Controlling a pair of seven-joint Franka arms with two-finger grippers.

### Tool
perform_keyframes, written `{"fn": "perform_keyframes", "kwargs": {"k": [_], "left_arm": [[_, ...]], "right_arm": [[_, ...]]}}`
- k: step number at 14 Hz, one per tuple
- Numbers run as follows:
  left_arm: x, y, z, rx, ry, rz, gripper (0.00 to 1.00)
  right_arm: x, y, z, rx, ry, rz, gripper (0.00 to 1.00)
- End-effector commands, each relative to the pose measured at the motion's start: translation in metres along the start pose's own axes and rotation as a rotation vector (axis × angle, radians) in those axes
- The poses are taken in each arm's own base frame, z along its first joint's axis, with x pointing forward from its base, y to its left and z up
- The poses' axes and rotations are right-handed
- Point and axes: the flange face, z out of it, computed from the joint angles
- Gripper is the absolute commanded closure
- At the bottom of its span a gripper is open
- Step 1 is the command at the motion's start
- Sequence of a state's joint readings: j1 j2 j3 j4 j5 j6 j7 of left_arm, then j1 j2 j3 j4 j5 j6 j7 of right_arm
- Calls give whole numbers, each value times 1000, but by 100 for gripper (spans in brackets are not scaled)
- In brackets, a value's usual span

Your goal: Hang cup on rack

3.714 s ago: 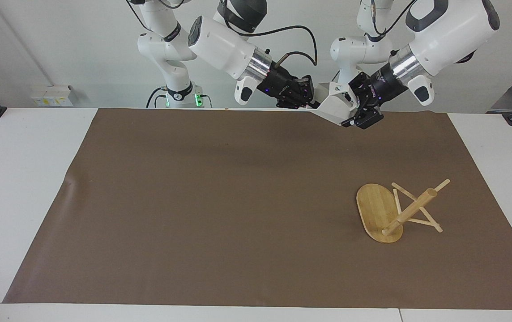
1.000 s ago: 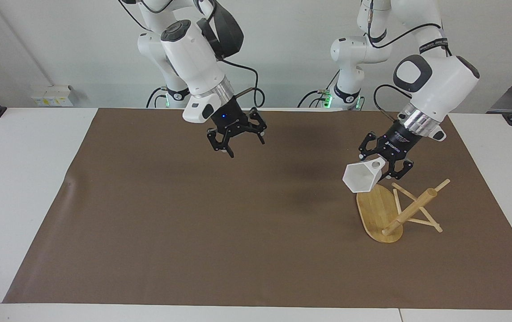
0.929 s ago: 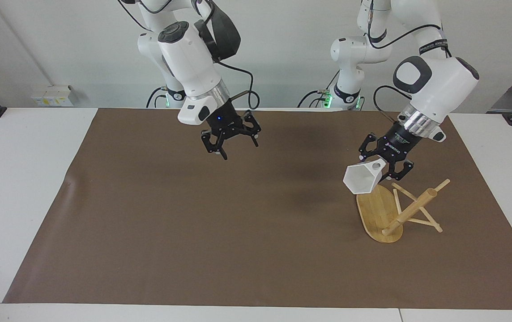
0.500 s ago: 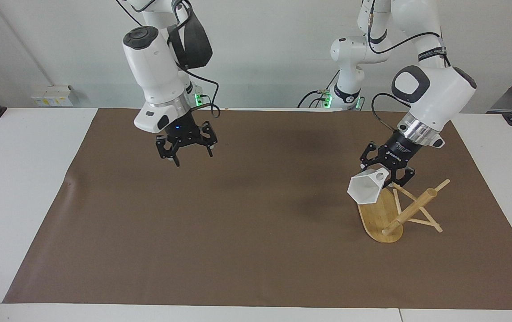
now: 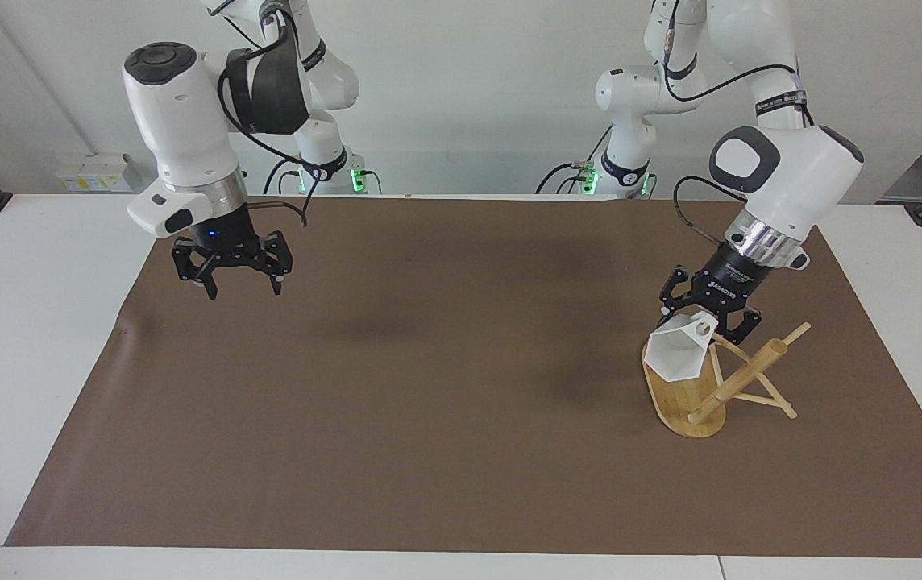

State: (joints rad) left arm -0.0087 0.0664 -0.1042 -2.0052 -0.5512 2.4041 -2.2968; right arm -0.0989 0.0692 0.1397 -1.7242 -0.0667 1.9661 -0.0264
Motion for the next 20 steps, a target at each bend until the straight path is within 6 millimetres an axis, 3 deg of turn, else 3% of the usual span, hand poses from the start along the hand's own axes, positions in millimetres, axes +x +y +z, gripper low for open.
{"fn": "perform_keyframes", "kwargs": {"k": [1,8,13,20], "left_arm": [[2,5,1,-32,-8,-48,100],[5,15,5,-62,-29,-138,100],[11,27,7,-81,-39,-219,100],[23,24,17,-102,-45,-304,100]], "right_arm": [[-9,30,-6,-29,-12,43,0],[-27,64,-9,-16,-114,107,0],[-37,63,-42,14,-173,122,0],[-54,78,-82,15,-199,155,0]]}}
